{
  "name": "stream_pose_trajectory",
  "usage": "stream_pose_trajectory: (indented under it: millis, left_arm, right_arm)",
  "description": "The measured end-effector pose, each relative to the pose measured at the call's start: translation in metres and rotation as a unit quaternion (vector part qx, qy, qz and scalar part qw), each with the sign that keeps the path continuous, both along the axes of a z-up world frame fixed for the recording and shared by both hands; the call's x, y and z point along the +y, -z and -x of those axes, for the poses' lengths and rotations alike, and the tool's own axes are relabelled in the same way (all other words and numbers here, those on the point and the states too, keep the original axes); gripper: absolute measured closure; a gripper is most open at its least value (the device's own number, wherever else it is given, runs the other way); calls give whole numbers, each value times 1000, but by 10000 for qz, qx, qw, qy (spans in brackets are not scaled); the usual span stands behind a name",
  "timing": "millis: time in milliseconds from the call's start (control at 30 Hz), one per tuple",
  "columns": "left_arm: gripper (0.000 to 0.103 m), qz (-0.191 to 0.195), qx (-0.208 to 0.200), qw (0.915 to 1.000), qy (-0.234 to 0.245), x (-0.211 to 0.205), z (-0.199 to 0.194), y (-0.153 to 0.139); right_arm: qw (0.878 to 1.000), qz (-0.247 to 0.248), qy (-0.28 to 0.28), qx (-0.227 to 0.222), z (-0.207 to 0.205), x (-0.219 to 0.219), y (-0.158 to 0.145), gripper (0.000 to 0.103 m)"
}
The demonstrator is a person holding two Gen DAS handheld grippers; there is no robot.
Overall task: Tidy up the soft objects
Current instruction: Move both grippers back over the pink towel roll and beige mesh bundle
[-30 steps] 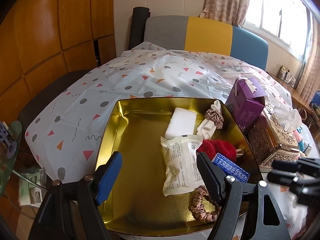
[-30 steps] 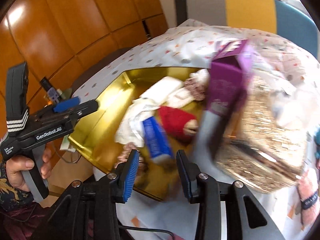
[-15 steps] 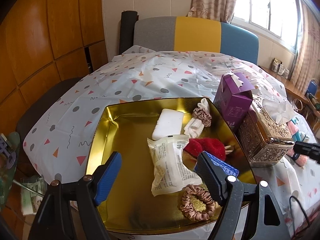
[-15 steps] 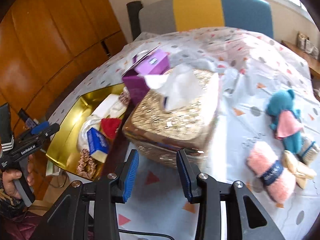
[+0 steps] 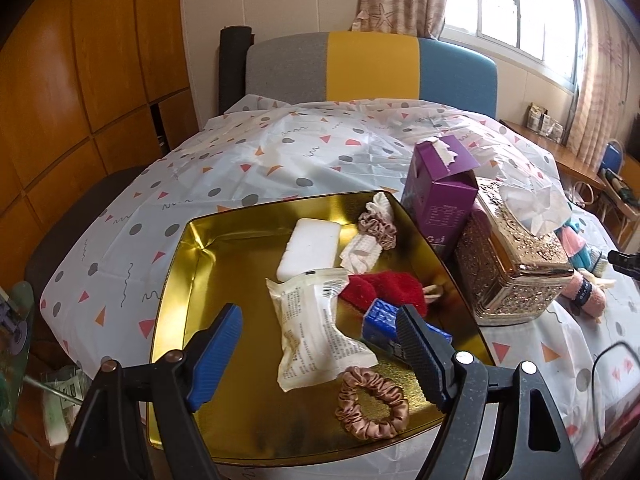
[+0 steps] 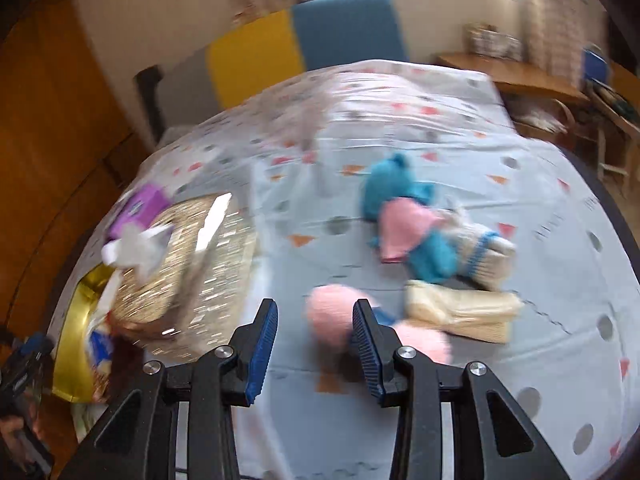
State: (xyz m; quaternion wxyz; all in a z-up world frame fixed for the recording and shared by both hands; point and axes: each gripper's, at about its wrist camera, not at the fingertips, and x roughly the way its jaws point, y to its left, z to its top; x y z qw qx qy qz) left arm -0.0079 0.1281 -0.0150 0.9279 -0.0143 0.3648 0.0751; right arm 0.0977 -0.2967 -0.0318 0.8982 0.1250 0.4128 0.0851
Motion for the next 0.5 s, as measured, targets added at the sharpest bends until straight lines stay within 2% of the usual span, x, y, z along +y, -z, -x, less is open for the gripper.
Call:
stream_pose_trajectory:
  millis: [67,133,233,333,500]
  left_arm:
    - [23,-5,0,10000,50,-3,0,-1]
    - [23,-4,-5,9999,123,-8,-1,-2]
    - [23,37,-21,9997,256,-14,-1,-2]
    - [23,60,-17,9992,392,-20,-1,-2]
    - [23,149,-69,9980,618,-31,-1,-7]
  right_arm:
    - [9981,-194,587,50,0,-28,10,64]
    - [9918,-401,1169,321,-2,-52,21,64]
    - [9825,-723,1656,447,-1,-77,26,64]
    - [9763,-1005,1846,523,1,-89,31,64]
    - [9727,-1249,1794,774,-5,-90,44,64]
